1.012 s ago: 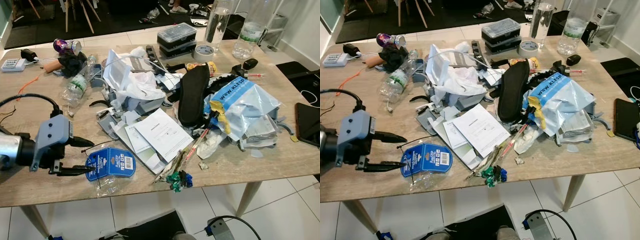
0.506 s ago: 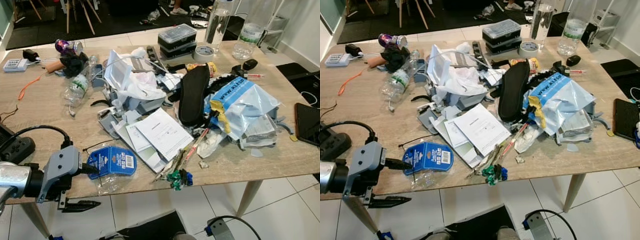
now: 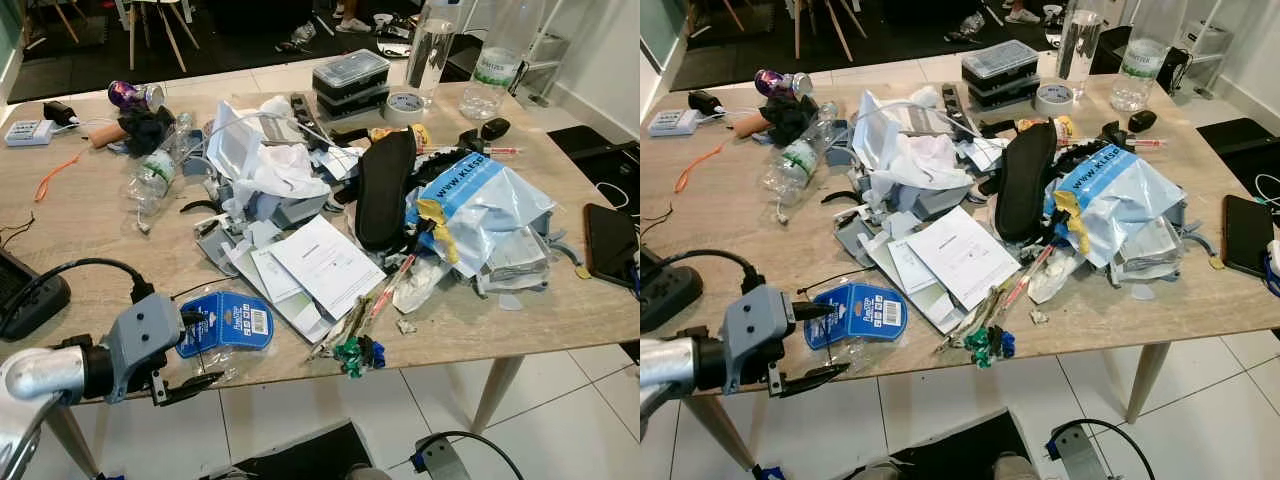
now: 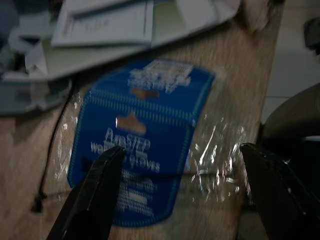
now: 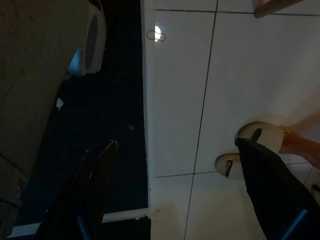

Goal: Picking trash to rubbish bin

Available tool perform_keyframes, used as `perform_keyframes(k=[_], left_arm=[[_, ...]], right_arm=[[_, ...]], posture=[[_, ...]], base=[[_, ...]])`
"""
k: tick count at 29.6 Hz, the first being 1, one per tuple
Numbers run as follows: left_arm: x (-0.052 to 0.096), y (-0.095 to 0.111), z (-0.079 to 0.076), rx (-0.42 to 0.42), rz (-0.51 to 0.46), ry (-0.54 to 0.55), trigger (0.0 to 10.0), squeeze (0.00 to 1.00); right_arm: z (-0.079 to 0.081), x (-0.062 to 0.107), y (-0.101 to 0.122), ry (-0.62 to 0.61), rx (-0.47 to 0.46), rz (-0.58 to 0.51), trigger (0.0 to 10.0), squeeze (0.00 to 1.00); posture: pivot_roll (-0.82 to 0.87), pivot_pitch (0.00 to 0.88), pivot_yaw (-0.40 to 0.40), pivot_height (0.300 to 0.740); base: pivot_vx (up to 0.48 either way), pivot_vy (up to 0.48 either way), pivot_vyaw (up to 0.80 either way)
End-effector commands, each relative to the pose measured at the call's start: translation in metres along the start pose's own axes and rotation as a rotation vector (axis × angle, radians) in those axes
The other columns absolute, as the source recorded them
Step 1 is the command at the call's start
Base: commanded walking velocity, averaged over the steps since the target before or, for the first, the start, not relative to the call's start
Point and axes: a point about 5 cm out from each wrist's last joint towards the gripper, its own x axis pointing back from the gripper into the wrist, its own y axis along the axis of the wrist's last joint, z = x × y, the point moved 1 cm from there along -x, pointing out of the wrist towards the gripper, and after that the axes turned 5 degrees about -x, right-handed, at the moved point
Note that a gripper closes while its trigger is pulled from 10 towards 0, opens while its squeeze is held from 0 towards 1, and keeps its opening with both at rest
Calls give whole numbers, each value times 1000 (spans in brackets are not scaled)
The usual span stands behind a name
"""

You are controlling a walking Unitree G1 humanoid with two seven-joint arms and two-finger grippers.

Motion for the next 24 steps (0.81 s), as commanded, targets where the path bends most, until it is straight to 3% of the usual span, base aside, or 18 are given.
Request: perform_keyframes(k=[1,10,13,22,24], left_arm=[[-2,-8,-5,-12,40,5,10000,0],[-15,-13,2,-41,67,154,10000,0],[-23,-10,4,-51,56,221,10000,0],[-40,-1,-2,-80,16,285,10000,0],[-44,0,2,-93,29,349,10000,0]], right_arm=[[1,0,-8,6,20,30,10000,0],[1,0,-8,8,20,26,10000,0],[1,0,-8,8,20,25,10000,0],[1,0,-8,9,19,28,10000,0],[2,0,-8,9,18,28,10000,0]], posture=[[-4,152,14,740],[-4,152,14,740],[-4,152,14,740],[-4,152,14,740],[-4,157,30,740]], base=[[0,0,0],[0,0,0],[0,0,0],[0,0,0],[0,0,0]])
